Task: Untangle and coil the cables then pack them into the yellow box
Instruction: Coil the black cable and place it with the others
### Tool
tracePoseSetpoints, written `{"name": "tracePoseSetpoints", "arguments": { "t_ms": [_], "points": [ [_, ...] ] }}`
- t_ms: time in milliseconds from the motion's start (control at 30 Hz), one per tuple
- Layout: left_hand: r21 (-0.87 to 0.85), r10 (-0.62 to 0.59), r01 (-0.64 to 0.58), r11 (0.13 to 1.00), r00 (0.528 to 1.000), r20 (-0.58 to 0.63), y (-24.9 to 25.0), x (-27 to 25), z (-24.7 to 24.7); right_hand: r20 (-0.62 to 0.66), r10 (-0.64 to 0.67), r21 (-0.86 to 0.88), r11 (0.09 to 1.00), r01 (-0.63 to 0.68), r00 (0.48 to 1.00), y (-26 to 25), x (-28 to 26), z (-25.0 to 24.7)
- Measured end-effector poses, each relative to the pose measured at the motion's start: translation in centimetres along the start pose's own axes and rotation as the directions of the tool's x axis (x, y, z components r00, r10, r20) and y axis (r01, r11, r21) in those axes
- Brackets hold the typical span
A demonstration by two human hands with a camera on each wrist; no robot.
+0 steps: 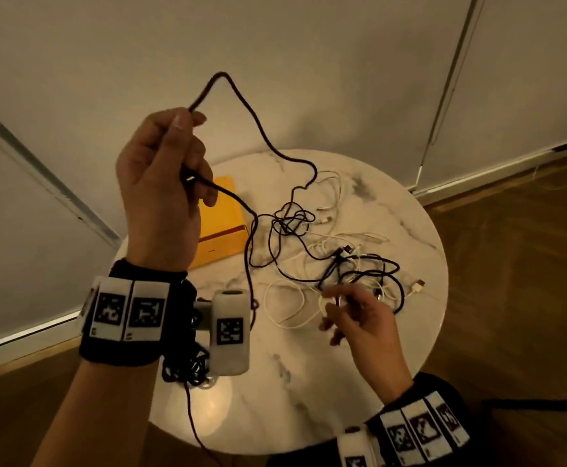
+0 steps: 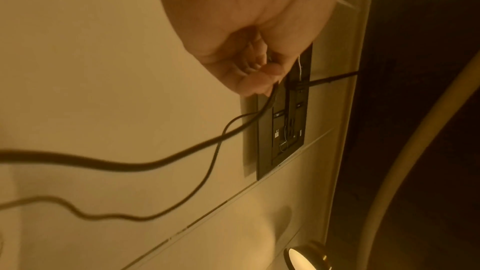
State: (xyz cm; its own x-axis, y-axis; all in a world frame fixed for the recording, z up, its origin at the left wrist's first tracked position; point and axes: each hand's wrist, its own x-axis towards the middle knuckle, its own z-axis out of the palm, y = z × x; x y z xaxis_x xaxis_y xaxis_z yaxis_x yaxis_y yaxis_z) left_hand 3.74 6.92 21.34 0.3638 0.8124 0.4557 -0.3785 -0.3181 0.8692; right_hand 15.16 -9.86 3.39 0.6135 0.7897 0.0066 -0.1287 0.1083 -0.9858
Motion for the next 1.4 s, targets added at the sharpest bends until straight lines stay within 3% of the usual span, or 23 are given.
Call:
{"name": "tracePoseSetpoints", "arguments": {
  "t_ms": [67, 167, 267, 333, 367, 467, 533, 600, 667, 733, 800, 833, 900, 967, 1033, 1100, 1167, 1233, 1267, 1333, 1400],
  "points": [
    [-0.008, -0.086, 0.086, 0.996, 0.996, 0.030, 0.1, -0.8, 0.2, 0.028, -0.078, 0.029, 0.997, 0.077, 0.997, -1.7, 0.3, 1.3],
    [0.038, -0.258, 0.256, 0.966, 0.963, 0.079, -1.7, -3.5, -0.1, 0.096, -0.107, 0.128, 0.987, 0.095, 0.990, -3.7, 0.4, 3.0],
    [0.124, -0.413, 0.400, 0.908, 0.903, 0.114, -4.0, -8.5, -0.9, 0.108, -0.038, 0.233, 0.972, 0.011, 0.993, -4.1, 0.1, 3.0],
    [0.301, -0.459, 0.394, 0.868, 0.868, 0.190, -5.2, -13.1, -1.4, 0.100, 0.045, 0.316, 0.946, -0.075, 0.994, -3.8, -0.2, 1.6],
    [0.381, -0.507, 0.400, 0.834, 0.829, 0.239, -5.8, -15.5, -1.5, 0.098, 0.101, 0.368, 0.921, -0.131, 0.990, -3.6, -0.5, 0.6],
    [0.482, -0.681, 0.501, 0.719, 0.650, 0.339, -6.9, -20.9, -1.7, 0.113, 0.214, 0.403, 0.883, -0.242, 0.970, -2.7, -1.7, -2.1],
    [0.493, -0.711, 0.523, 0.695, 0.601, 0.365, -7.6, -22.4, -2.2, 0.106, 0.227, 0.309, 0.918, -0.249, 0.968, -2.0, -2.7, -2.8],
    [0.580, -0.682, 0.405, 0.707, 0.610, 0.405, -8.5, -22.8, -3.1, 0.126, 0.217, 0.225, 0.944, -0.241, 0.968, -1.4, -3.5, -2.7],
    [0.667, -0.618, 0.225, 0.710, 0.654, 0.436, -9.6, -22.8, -4.2, 0.113, 0.191, 0.183, 0.961, -0.209, 0.975, -1.2, -3.6, -2.8],
    [0.712, -0.545, 0.148, 0.687, 0.752, 0.369, -10.8, -22.7, -5.9, 0.061, 0.172, 0.155, 0.972, -0.179, 0.983, -1.2, -3.1, -3.2],
    [0.748, -0.484, 0.167, 0.642, 0.846, 0.226, -11.9, -22.4, -8.0, 0.014, 0.149, 0.102, 0.983, -0.150, 0.989, -1.2, -2.7, -4.2],
    [0.780, -0.468, 0.175, 0.601, 0.868, 0.165, -12.4, -22.3, -9.0, 0.004, 0.139, 0.065, 0.988, -0.139, 0.990, -1.2, -2.5, -4.7],
    [0.862, -0.498, 0.165, 0.479, 0.860, 0.112, -13.7, -22.2, -10.4, 0.011, 0.137, -0.059, 0.989, -0.137, 0.990, -0.7, -2.4, -5.8],
    [0.892, -0.577, 0.213, 0.398, 0.814, 0.063, -14.9, -22.6, -10.8, 0.037, 0.161, -0.263, 0.954, -0.146, 0.986, 0.0, -2.7, -7.0],
    [0.847, -0.602, 0.298, 0.441, 0.798, 0.032, -15.2, -22.9, -10.2, 0.026, 0.174, -0.488, 0.862, -0.139, 0.984, 0.3, -3.4, -7.8],
    [0.762, -0.583, 0.367, 0.534, 0.812, 0.017, -14.1, -22.6, -9.0, -0.015, 0.051, -0.633, 0.773, -0.049, 0.999, -0.5, -4.2, -8.0],
    [0.614, -0.552, 0.450, 0.648, 0.833, -0.029, -12.1, -22.0, -7.6, 0.003, -0.162, -0.677, 0.725, 0.121, 0.987, -1.9, -5.1, -6.8],
    [0.467, -0.519, 0.485, 0.739, 0.853, -0.064, -9.8, -21.2, -5.9, 0.070, -0.279, -0.606, 0.751, 0.263, 0.958, -3.0, -5.8, -4.5],
    [0.422, -0.508, 0.489, 0.763, 0.858, -0.075, -8.6, -20.7, -5.1, 0.128, -0.253, -0.524, 0.804, 0.282, 0.959, -3.2, -6.0, -2.9],
    [0.343, -0.529, 0.518, 0.784, 0.846, -0.068, -7.3, -20.2, -3.5, 0.258, -0.039, -0.404, 0.903, 0.144, 0.965, -2.2, -6.4, -0.3],
    [0.262, -0.539, 0.542, 0.799, 0.838, -0.089, -6.9, -19.7, -2.6, 0.385, 0.157, -0.391, 0.920, 0.007, 0.909, -0.5, -6.5, 1.5]
  ]
}}
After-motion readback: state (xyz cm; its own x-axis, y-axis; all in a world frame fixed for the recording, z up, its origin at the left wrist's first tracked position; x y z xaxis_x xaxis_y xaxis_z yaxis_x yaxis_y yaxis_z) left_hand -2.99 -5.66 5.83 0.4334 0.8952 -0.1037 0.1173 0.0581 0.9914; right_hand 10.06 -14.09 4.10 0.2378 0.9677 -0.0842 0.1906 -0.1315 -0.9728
